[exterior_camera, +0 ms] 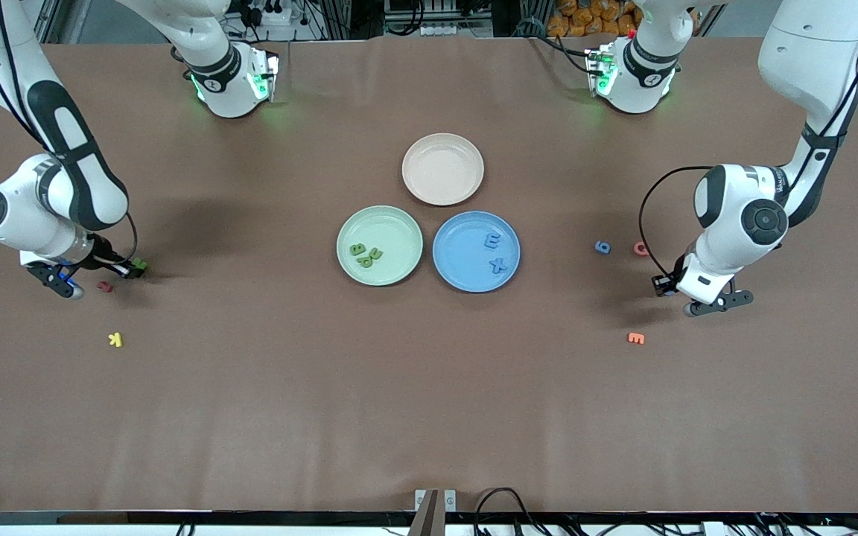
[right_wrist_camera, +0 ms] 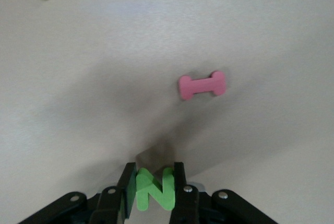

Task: Sort letters by color into matching plates
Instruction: 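Place the N on the green plate while the left gripper places the c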

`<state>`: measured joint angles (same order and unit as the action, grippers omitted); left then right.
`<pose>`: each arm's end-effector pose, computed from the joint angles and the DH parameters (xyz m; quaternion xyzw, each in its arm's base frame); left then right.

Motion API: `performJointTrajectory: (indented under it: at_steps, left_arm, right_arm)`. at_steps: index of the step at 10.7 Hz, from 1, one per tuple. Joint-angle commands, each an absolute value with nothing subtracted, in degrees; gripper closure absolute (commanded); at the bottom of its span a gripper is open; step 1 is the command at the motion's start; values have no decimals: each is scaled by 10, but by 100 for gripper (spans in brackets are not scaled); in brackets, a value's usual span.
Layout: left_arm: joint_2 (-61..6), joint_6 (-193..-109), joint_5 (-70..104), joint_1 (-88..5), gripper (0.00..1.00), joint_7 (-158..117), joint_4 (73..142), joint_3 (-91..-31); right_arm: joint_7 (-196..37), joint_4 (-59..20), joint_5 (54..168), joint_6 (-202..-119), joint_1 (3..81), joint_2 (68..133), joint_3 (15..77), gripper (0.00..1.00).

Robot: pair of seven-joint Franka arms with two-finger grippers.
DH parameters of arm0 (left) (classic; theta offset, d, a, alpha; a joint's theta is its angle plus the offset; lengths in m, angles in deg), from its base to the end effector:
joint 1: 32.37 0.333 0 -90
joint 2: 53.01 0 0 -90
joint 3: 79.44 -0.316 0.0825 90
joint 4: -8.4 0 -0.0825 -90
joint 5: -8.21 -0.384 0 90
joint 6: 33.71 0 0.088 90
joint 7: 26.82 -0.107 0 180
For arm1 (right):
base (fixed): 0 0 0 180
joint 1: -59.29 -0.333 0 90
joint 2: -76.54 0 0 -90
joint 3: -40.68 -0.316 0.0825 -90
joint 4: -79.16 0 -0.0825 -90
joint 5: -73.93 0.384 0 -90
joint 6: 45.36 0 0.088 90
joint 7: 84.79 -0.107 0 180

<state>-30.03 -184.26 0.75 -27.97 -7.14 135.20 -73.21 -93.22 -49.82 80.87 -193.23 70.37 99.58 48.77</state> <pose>0.5531 -0.0218 0.1969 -0.9945 -0.1036 -0.0109 0.0095 0.5021 -0.1794 0.1802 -0.9581 0.2845 0.0325 0.0058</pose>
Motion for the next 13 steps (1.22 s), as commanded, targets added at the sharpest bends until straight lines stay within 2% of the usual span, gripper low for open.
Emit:
performJointTrajectory:
  at_steps: [1,6,9,13]
  left_arm:
    - [-332,-1800,22,-281,100,-59,1348,-706]
    - [-363,-1748,21,-282,100,25,1341,-629]
    - [-369,-1700,16,-282,100,113,1320,-562]
    - [-369,-1692,12,-293,100,233,1311,-469]
  right_arm:
    - [-956,-503,832,-1910,676,969,488,77]
    - [-1038,-503,839,-1889,569,945,489,76]
    - [-1088,-500,839,-1889,482,939,490,77]
    - [-1213,-475,839,-1862,366,941,490,77]
